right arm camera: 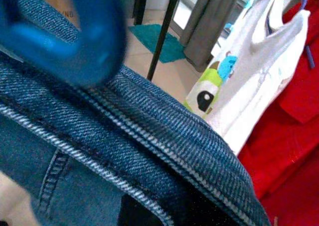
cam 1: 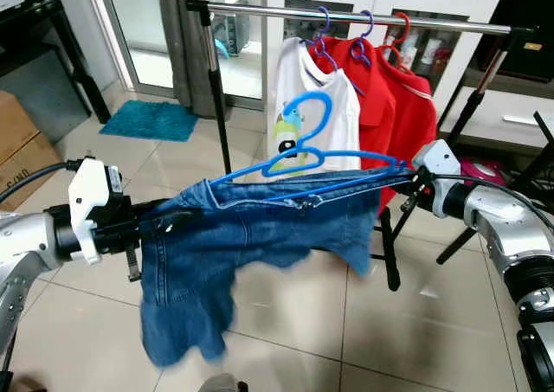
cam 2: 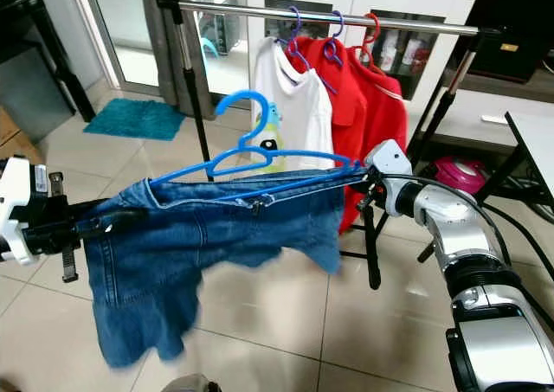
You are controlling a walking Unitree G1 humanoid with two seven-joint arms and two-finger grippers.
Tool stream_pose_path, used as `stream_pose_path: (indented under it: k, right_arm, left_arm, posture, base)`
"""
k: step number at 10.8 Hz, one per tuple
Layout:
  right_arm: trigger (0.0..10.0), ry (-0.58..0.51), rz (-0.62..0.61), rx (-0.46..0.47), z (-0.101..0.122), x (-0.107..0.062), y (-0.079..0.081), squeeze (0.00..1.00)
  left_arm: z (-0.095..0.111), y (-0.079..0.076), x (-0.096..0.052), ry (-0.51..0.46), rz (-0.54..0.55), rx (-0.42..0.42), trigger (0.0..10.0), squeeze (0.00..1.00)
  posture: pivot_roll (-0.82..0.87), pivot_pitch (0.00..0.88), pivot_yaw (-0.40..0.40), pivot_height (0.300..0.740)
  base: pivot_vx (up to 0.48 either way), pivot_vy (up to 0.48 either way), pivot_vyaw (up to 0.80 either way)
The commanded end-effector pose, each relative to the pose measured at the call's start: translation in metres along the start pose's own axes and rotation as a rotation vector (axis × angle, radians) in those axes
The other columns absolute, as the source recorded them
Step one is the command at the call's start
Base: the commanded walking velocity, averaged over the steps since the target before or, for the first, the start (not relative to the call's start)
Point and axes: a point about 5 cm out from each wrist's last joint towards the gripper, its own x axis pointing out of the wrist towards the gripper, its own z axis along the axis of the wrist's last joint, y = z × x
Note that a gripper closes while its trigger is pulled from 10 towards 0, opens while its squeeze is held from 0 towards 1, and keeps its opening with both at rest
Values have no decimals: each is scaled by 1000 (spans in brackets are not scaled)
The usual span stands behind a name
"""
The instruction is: Hang hanger
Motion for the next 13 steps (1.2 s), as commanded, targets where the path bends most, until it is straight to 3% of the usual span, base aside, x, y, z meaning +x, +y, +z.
stream_pose_path:
  k: [1,2,4,6,7,9,10,11,13]
  right_arm:
    - [0,77,-199,59,-15,-39,-34,0]
    - [0,74,-198,53,-13,-39,-35,0]
    - [0,61,-200,45,-10,-39,-36,0]
    - [0,48,-192,33,-7,-39,-37,0]
    - [0,42,-183,25,-5,-38,-36,0]
    - [0,28,-161,13,-1,-36,-34,0]
    - [0,10,-144,6,3,-34,-32,0]
    - [0,-30,-100,-15,13,-31,-29,0]
    - [0,-76,-37,-70,28,-30,-26,0]
  left_arm:
    - [-4,13,-29,114,99,29,0,0]
    - [-9,13,-30,177,84,61,0,0]
    - [-16,26,-37,275,173,184,0,0]
    - [-22,42,-40,365,323,364,0,0]
    - [-20,48,-39,351,380,449,0,0]
    - [-16,50,-32,290,414,537,0,0]
    - [-25,46,-28,318,357,551,0,0]
    - [-45,36,-26,381,243,485,0,0]
    - [-61,30,-31,473,124,387,0,0]
  posture:
    - [21,0,3,740]
    - [21,0,6,740]
    - [22,0,10,740]
    - [21,0,13,740]
    - [20,0,14,740]
    - [20,0,16,740]
    - [20,0,19,740]
    - [18,0,23,740]
    - [16,0,26,740]
  base:
    - [0,0,0]
    - [0,0,0]
    - [0,0,0]
    - [0,0,0]
    - [0,0,0]
    - [0,0,0]
    - [0,0,0]
    - [0,0,0]
    - [0,0,0]
